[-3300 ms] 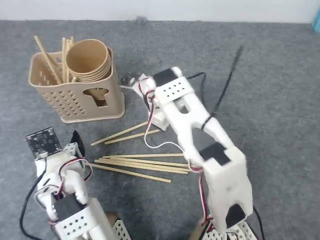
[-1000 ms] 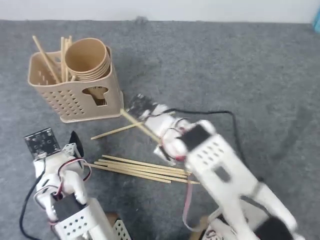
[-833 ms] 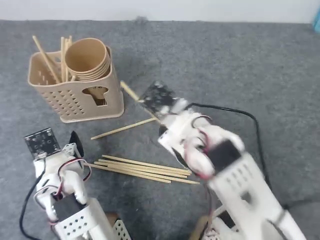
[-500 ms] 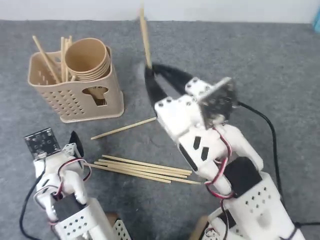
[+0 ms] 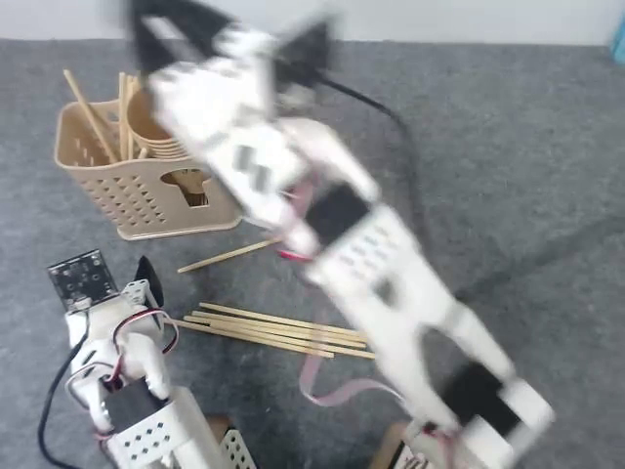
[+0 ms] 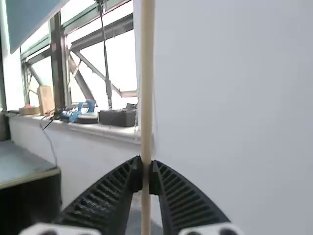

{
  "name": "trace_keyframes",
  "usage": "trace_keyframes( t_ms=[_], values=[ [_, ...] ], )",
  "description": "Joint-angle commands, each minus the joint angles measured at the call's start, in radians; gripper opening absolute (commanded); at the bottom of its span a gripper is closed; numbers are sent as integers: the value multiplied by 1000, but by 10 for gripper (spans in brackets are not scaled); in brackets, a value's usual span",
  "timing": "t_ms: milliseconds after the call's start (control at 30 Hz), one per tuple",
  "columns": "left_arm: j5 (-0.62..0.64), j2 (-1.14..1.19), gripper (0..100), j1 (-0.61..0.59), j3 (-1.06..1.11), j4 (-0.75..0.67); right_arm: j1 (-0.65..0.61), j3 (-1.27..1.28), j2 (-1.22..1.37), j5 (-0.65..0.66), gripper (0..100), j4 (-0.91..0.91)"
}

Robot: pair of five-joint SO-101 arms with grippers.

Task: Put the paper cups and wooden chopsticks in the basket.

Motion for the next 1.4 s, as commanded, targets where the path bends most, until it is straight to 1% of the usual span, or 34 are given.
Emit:
trace_keyframes(
  t_ms=[0, 133, 267, 367, 533, 600, 767, 967, 1067, 1100, 1200, 1267, 1300, 1367],
  values=[
    [-9, 9, 236, 0, -4, -15, -24, -456, 283, -14, 8, 113],
    [-9, 9, 236, 0, -4, -15, -47, -891, 567, -15, 8, 240],
    [-9, 9, 236, 0, -4, -15, -76, -1185, 799, -17, 8, 409],
    [-9, 9, 236, 0, -4, -15, -77, -1313, 929, -18, 8, 473],
    [-9, 9, 236, 0, -4, -15, -76, -1301, 967, -26, 10, 567],
    [-11, 9, 236, 0, -4, -15, -73, -1301, 961, -28, 13, 602],
    [-34, 9, 236, 0, -4, -15, -71, -1301, 912, -28, 109, 694],
    [-35, 11, 236, 0, -4, -15, -71, -1306, 751, -28, 117, 858],
    [-35, 11, 236, 0, -4, -14, -71, -1301, 624, -26, 117, 1024],
    [-35, 11, 236, 0, -4, -14, -70, -1301, 575, -17, 117, 1109],
    [-37, 11, 236, 0, -4, -3, -70, -1300, 441, 84, 117, 1409],
    [-37, 11, 236, 0, -4, -3, -70, -1298, 386, 114, 114, 1575],
    [-37, 11, 236, 0, -4, -3, -65, -1293, 374, 109, 113, 1570],
    [-37, 11, 236, 0, -4, -2, -2, -1264, 337, 89, 113, 1570]
  ],
)
